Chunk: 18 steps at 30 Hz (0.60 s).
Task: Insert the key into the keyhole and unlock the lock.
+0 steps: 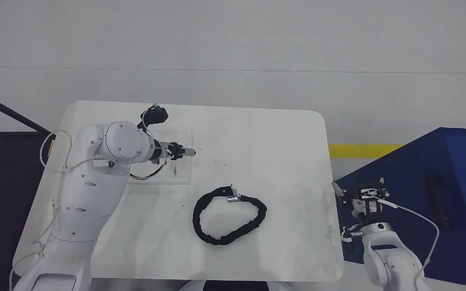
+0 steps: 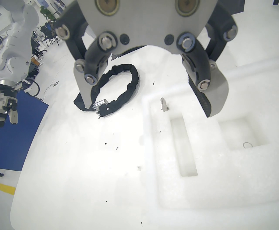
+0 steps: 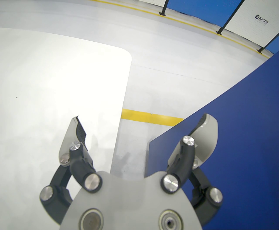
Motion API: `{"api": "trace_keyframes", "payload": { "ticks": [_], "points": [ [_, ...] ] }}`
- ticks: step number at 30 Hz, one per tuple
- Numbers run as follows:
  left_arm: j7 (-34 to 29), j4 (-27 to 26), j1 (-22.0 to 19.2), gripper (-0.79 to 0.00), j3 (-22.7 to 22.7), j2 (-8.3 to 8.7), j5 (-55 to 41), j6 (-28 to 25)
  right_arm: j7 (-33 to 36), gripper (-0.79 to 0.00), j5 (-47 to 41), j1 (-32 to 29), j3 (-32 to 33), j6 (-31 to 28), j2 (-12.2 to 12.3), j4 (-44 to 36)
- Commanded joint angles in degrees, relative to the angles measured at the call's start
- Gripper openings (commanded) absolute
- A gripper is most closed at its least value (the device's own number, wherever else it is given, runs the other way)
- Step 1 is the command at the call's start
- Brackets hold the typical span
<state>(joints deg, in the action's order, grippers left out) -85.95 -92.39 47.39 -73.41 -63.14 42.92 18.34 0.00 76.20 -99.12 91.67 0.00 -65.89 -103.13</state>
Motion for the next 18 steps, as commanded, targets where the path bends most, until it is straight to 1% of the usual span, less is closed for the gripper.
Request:
{"api": "trace_keyframes", "payload": {
  "ticks": [1, 2, 4, 5, 8, 12, 16, 17, 18],
  "points": [
    [0.0, 0.0, 0.0, 0.0, 0.0, 0.0, -0.01, 0.0, 0.0, 0.0, 0.0, 0.0, 0.0, 0.0, 0.0, 0.0],
    [0.0, 0.0, 0.0, 0.0, 0.0, 0.0, -0.01, 0.0, 0.0, 0.0, 0.0, 0.0, 0.0, 0.0, 0.0, 0.0],
    [1.03, -1.27, 0.55, 0.0, 1.44, 0.13, 3.14, -1.84, 0.0, 0.0, 0.0, 0.0, 0.0, 0.0, 0.0, 0.0],
    [0.95, -1.94, 0.64, 0.0, 1.91, 0.22, 5.06, -1.34, 0.0, 0.0, 0.0, 0.0, 0.0, 0.0, 0.0, 0.0],
    [-2.05, -2.61, -0.26, 0.0, 3.36, 0.36, 7.5, -2.07, 0.0, 0.0, 0.0, 0.0, 0.0, 0.0, 0.0, 0.0],
    [-2.05, 0.52, -2.69, 0.0, 6.42, 0.96, 8.04, -4.25, 0.0, 0.0, 0.0, 0.0, 0.0, 0.0, 0.0, 0.0],
    [-2.05, 6.73, -6.36, -0.003, 9.9, 1.71, 2.32, -6.79, 0.0, 0.0, 0.0, 0.0, 0.0, 0.0, 0.0, 0.0],
    [-2.05, 8.32, -7.45, -0.092, 10.91, 1.87, 1.39, -6.81, 0.0, 0.0, 0.0, 0.0, 0.0, 0.0, 0.0, 0.0],
    [-2.05, 9.67, -8.4, -0.151, 12.17, 2.0, 0.48, -6.88, 0.0, 0.0, 0.0, 0.0, 0.0, 0.0, 0.0, 0.0]
  ]
}}
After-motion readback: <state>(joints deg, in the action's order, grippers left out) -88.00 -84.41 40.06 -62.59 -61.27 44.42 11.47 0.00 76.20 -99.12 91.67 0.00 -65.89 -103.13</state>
